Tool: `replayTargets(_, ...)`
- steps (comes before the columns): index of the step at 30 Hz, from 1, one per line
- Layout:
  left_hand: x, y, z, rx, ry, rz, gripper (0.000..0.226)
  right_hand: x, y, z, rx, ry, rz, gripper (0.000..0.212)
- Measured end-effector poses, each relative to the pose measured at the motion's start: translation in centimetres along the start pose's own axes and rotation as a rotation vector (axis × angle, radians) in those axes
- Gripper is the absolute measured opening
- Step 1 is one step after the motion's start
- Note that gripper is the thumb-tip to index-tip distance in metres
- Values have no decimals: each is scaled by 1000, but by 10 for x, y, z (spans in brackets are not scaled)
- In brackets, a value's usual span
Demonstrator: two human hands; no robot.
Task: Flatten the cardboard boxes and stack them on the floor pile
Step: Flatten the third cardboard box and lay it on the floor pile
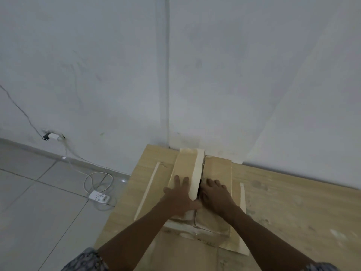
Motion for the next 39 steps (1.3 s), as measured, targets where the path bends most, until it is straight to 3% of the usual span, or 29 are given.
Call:
replayTargets(6,13,8,-79,145,183,-7,83,-7,43,-73,11,60,102,40)
replayTargets(10,4,16,-121,226,313,-8,57,-25,69,-120,112,-93,31,34)
replayTargets(14,-28,10,-138,264,178,-235,17,-65,85,-161,85,-238,-86,22)
replayTargets(16,-36,9,-141,245,-27,-311,33,-86,91,-182,88,-253,-136,19)
replayTargets(19,-38,12,-137,133,-649,-374,71,-103,96,-216,103,-157,-179,19)
replayTargets(22,-24,12,-139,274,-1006,-253,51,-108,102,-256,201,-77,-192,20)
replayTargets(24,-7,7,-135,304,-995,-133,41,-102,106,-281,266,33,-145,28)
replayTargets(27,16,4,-130,175,-832,-61,42,-83,112,-299,327,163,6,38)
replayTargets(29,29,1,-129,132,-767,-68,50,-73,113,-296,331,136,80,41)
replayTargets(35,47,-13,-126,160,-699,-190,79,-54,94,-268,316,339,70,50)
replayTargets(39,61,-28,-119,225,-657,-189,72,-34,70,-253,310,352,73,72)
Point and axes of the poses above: each hand's wrist, its own y-axis away from the middle knuckle, its own x-axis out of the palm, z = x × y, the point moved 5 cm from there along -y, towards the middle knuckle, and after that the axes turned 6 degrees about x, right-handed, at the moved point
